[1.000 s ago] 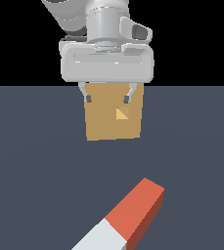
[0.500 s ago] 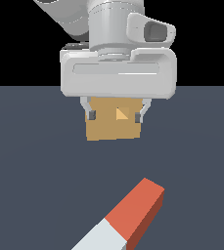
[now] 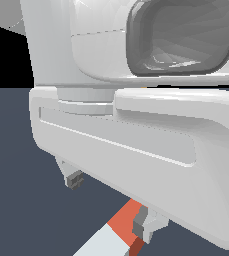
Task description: Insert the peg into the horizontal hole in a box.
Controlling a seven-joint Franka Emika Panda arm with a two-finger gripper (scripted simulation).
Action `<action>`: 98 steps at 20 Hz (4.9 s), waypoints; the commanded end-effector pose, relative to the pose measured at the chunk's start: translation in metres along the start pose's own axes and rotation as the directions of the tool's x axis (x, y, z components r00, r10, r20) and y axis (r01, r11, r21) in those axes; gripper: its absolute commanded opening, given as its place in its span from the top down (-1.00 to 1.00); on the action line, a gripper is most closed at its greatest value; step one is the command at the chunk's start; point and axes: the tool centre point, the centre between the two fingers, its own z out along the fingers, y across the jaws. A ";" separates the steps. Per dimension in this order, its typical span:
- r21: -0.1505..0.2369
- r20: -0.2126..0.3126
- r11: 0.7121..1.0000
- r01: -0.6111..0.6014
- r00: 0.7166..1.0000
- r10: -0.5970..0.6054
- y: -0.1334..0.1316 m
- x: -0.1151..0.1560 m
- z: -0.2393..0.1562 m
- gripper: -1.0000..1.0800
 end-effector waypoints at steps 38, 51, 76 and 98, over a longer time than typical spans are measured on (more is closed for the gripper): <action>0.000 -0.008 0.989 -0.147 0.989 0.147 0.008 -0.042 0.068 1.00; -0.003 -0.005 0.982 0.188 0.982 -0.188 0.016 0.044 0.037 1.00; -0.004 -0.005 0.730 0.683 0.730 -0.683 -0.039 0.180 -0.011 1.00; -0.007 -0.004 0.728 0.686 0.728 -0.686 -0.098 0.240 -0.014 1.00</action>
